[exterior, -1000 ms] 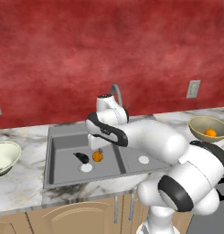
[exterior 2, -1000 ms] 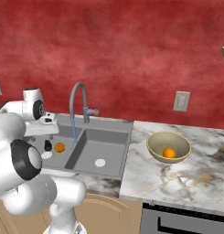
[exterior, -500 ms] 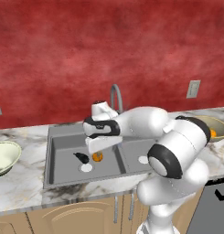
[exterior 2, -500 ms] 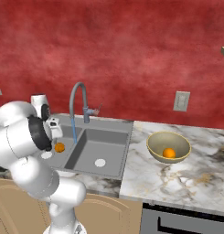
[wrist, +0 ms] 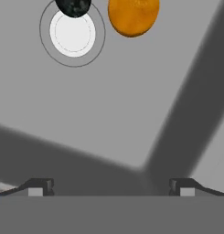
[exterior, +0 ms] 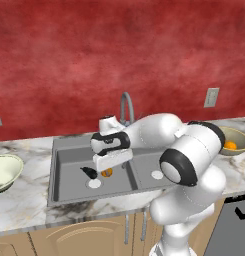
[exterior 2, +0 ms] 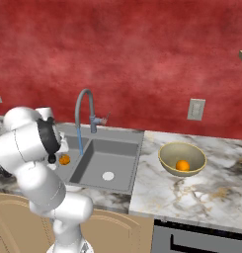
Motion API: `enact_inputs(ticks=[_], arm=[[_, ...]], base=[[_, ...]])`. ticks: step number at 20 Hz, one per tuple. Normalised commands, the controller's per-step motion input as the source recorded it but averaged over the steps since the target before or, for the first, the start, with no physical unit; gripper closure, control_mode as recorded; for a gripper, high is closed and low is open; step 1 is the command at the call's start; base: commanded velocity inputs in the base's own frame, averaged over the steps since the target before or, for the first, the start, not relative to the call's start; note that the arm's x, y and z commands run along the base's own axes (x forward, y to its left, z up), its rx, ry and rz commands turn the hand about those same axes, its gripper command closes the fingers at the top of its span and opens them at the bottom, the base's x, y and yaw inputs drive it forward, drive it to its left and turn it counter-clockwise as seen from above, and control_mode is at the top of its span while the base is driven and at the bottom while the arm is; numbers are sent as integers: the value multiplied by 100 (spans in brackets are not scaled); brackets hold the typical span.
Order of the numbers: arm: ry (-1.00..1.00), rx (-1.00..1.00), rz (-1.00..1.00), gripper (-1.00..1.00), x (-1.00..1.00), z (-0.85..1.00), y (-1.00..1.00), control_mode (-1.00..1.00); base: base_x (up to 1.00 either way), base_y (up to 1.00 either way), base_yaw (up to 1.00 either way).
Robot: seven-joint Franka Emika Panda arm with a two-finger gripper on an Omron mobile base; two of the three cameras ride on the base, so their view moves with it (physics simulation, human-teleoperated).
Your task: Pick the oranges from the sink and place them in one bowl. Place the eggplant in the other bowl. Then turn off the sink faucet.
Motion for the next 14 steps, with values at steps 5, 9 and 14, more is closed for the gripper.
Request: enact_inputs(ticks=[5,9,14], arm=[[-1,0,0,-100,17,-10,0,-100],[0,0,0,-100,23,-13,0,-100],[0,0,0,-100,21,-16,0,-100]], base=[[0,0,0],[0,0,0],[0,0,0]])
